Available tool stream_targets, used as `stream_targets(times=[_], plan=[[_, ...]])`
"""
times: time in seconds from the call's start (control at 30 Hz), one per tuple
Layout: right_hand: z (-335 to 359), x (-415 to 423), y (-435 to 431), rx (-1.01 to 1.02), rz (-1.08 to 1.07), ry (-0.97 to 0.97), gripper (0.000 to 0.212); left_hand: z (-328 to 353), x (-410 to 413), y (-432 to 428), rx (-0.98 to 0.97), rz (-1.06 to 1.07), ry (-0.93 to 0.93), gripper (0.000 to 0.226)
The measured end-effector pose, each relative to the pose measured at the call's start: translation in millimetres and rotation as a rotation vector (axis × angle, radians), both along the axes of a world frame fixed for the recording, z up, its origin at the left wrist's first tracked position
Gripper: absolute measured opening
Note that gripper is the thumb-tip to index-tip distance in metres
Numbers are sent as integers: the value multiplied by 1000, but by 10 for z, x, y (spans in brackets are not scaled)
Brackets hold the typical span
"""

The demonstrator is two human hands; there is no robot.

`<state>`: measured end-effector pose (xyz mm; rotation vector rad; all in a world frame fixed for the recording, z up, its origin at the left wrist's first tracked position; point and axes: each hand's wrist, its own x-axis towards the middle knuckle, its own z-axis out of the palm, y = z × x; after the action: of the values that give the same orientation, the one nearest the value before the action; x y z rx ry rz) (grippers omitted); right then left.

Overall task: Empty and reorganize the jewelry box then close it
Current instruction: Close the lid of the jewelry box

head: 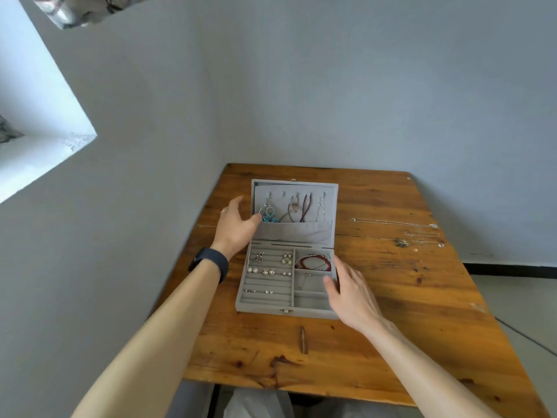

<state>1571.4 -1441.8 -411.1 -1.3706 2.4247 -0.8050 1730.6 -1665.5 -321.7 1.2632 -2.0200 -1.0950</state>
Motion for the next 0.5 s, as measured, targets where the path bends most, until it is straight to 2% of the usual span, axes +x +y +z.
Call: stream_targets(times=[0.17, 0.27, 0.4, 0.5], plan=[[-198, 13, 7, -94, -8, 10, 59, 116, -231, -336, 176, -66, 121, 79], [-240, 1, 17, -99, -7, 17, 58, 116, -312, -413, 217, -91, 160, 75], [-272, 10, 34, -119, -32, 29, 57, 83, -303, -425, 133, -63, 163, 65], [-300, 1, 37, -122, -53, 28, 56, 74, -185, -362, -36, -82, 126, 60]])
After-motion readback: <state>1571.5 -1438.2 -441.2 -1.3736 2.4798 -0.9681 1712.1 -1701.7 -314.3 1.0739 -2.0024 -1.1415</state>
